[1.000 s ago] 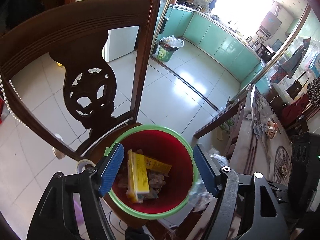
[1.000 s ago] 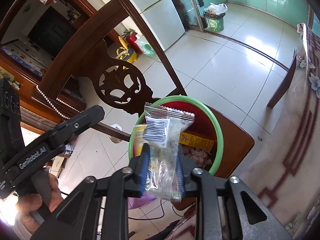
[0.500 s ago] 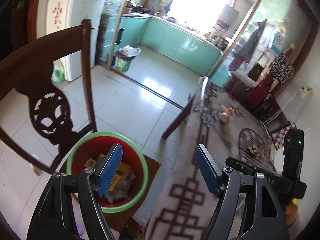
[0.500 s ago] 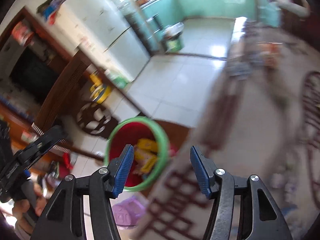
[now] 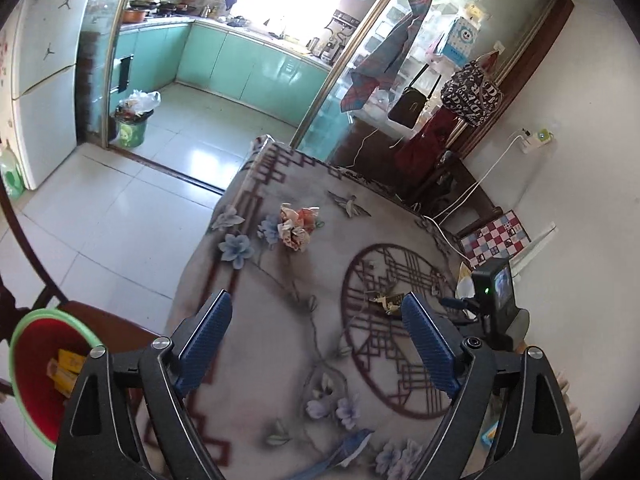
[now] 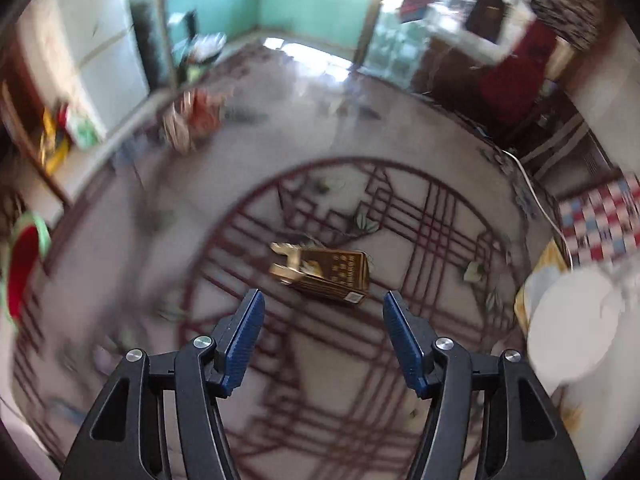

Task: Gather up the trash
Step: 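Move both open tools back over the table, then grasp crumpled red paper with left tool while right tool grasps cigarette pack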

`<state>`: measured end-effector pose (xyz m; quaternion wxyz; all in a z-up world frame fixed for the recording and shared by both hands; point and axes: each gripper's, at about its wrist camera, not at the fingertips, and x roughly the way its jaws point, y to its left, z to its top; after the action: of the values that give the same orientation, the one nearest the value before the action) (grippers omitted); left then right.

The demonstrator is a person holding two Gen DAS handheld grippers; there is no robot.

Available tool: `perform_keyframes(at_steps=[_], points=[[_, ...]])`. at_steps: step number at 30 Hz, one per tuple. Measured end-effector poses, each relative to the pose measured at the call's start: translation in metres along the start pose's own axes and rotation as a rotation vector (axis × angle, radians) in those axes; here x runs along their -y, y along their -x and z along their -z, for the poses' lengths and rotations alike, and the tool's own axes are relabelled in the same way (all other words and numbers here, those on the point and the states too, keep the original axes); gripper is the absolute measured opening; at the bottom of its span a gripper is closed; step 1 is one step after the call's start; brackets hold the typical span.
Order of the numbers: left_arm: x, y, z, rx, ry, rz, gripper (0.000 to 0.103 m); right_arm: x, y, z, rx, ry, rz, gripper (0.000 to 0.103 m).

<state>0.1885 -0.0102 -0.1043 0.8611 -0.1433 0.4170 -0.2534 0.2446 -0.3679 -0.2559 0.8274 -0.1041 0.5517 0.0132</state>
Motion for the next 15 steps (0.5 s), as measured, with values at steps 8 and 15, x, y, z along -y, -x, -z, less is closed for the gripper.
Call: perform_keyframes(at_steps=[8,15], points=[[0.03,-0.125,-0.012,-0.064,-0.025,-0.159,0.087,-0.001,-0.069,0.003,-0.047,0.221,-0.025,0.009],[0.034,-0.214,-0.043,-0.058,-0.062,-0.26,0.087,0.034,-0.053,0.014,0.098,0.018,-0.175,0.005]])
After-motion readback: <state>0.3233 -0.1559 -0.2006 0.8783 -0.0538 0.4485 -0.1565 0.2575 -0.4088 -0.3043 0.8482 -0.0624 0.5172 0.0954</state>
